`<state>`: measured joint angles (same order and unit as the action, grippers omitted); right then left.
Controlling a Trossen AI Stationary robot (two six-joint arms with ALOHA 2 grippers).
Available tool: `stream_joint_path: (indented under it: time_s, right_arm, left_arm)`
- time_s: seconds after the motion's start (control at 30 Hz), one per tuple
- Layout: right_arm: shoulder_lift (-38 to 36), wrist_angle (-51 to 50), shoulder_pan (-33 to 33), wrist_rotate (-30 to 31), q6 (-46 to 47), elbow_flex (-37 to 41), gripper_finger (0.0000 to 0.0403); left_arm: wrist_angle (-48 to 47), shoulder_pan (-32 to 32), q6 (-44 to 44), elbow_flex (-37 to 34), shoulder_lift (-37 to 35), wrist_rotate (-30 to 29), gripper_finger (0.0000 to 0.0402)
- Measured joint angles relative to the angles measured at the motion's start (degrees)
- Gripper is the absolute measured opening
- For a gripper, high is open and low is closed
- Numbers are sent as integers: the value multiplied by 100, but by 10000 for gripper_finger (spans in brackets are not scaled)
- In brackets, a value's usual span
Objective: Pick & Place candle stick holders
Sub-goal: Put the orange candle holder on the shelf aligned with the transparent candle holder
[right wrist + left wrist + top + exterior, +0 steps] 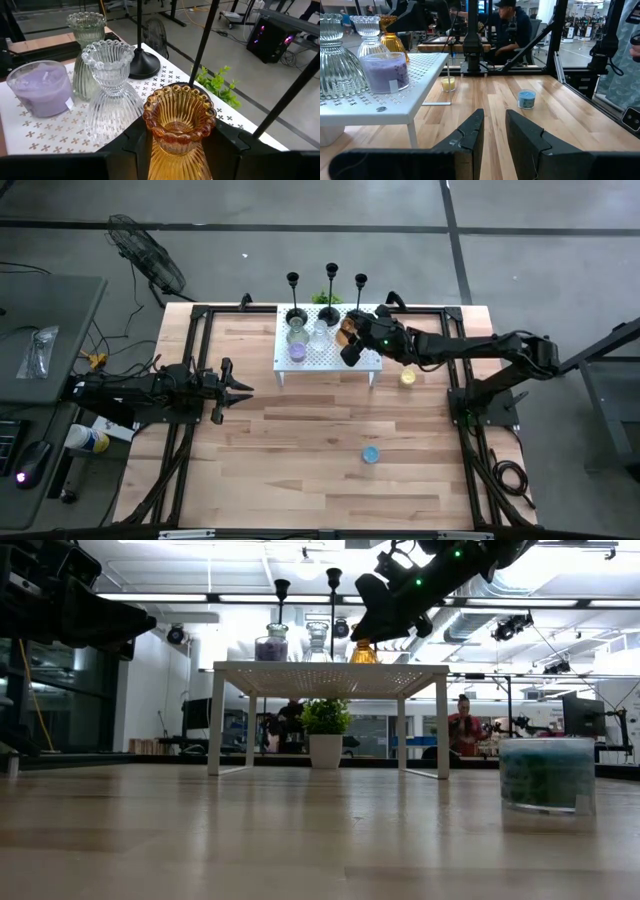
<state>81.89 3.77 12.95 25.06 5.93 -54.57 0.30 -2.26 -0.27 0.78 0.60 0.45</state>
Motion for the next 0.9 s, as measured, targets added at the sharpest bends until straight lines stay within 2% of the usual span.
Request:
stream_joint_path:
  time_s: [0.33, 0.7, 0.9]
  right_arm:
    - [2, -4, 0, -7, 37, 2, 137]
    - [24, -48, -4, -27, 26, 20, 163]
    - [20, -34, -4, 214, 26, 20, 164]
  left_arm:
    - [0, 2, 0, 0, 0, -2, 77]
    - [-1, 1, 0, 0, 0, -1, 77]
    - [0, 0, 0, 0, 0, 0, 77]
